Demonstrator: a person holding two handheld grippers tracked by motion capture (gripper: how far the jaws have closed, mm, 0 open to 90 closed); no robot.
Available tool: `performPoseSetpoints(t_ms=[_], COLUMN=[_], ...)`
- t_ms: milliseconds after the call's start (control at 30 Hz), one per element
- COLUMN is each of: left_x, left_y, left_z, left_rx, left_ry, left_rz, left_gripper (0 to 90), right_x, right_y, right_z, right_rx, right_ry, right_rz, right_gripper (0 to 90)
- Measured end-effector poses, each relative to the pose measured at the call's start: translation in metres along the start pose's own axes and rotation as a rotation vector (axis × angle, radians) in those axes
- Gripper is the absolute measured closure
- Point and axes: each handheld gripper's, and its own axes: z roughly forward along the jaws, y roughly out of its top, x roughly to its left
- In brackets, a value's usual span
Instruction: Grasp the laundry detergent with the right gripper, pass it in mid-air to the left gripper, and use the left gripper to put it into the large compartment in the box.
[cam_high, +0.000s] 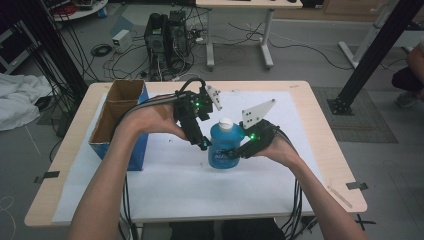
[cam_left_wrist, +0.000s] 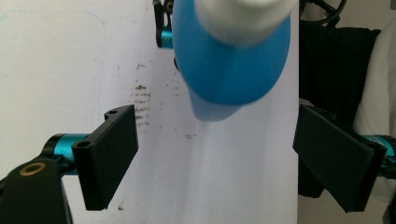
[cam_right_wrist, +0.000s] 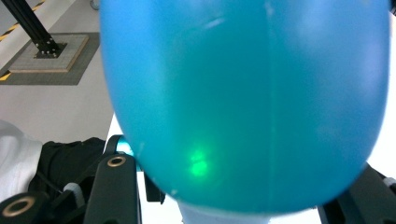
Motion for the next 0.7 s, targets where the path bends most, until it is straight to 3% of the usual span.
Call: performPoseSetpoints(t_ms=[33,67,133,467,500,633,700], left_x=[-0.002,-0.002,-0.001,0.004,0.004,0.005,0.005], left_y=[0.002,0.002,0.007,0.022,0.023,0.028,0.031], left_z=[0.002,0.002,0.003,0.012,0.013,0.016,0.02], left_rx=[-0.013,-0.013,-0.006,0.007,0.01,0.019,0.031], left_ry=[-0.005,-0.005,-0.007,-0.019,-0.019,-0.018,-0.016], left_rz=[-0.033,-0.033,-0.024,0.0,-0.001,-0.003,0.002], left_gripper=[14.2,14.2,14.2,14.2,14.2,14.2,14.3], right_x=[-0.001,-0.001,0.001,-0.006,-0.004,-0.006,-0.004], right_y=[0.0,0.0,0.0,-0.001,-0.001,0.0,0.0], right_z=[-0.001,-0.001,-0.002,0.001,0.001,0.003,0.003], right_rx=[0.019,0.019,0.043,0.01,0.029,0.016,0.032], right_ry=[0.001,0.001,0.014,-0.001,0.018,0.008,0.022], right_rz=[-0.015,-0.015,0.02,-0.027,0.0,-0.026,-0.001], right_gripper=[44.8,44.8,44.8,44.9,44.8,44.9,44.9])
